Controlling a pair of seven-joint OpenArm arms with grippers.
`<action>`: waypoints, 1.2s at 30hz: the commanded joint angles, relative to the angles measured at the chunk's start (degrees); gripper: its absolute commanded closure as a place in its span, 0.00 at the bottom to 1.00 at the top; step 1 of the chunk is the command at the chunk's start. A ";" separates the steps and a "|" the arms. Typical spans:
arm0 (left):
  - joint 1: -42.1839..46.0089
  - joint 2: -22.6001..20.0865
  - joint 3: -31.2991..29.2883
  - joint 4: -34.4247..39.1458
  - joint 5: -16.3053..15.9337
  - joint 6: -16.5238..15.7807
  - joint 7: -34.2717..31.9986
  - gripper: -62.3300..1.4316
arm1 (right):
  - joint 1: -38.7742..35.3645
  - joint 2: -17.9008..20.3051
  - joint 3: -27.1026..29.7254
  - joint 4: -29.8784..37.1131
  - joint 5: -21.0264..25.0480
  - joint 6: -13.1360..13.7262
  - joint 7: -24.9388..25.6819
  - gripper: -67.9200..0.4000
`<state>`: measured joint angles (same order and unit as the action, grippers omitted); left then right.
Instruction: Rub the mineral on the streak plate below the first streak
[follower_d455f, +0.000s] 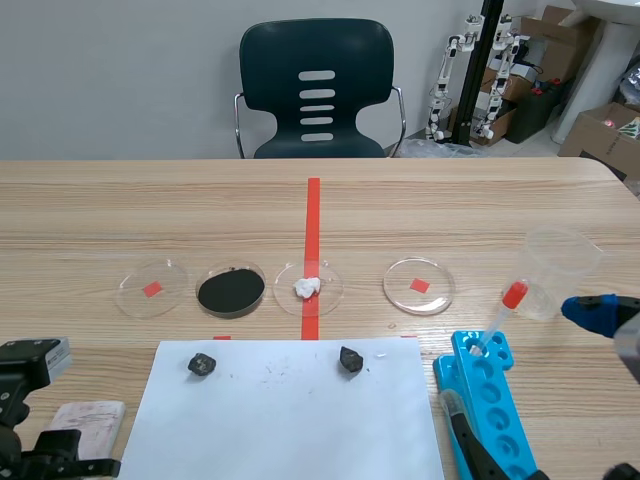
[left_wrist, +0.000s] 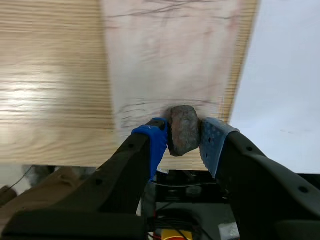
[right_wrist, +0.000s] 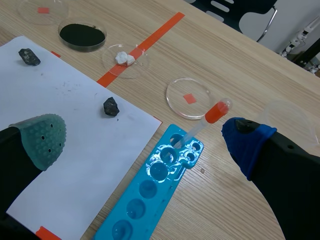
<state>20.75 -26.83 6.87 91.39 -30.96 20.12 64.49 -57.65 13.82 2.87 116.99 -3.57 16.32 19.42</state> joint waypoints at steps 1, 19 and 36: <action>0.20 -0.68 -0.13 0.11 2.86 1.66 0.46 0.75 | 0.37 0.44 0.15 0.70 0.55 -0.20 0.85 0.00; 0.17 0.46 0.15 0.11 -4.20 0.70 -0.61 0.75 | 0.37 0.44 0.15 0.70 0.55 -0.20 0.85 0.00; 0.17 0.44 0.61 0.11 2.71 3.02 1.81 0.75 | 0.37 0.44 0.15 0.70 0.55 -0.20 0.85 0.00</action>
<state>20.32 -25.74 7.64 91.66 -30.37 21.91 65.89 -57.65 13.82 2.87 116.99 -3.57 16.32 19.42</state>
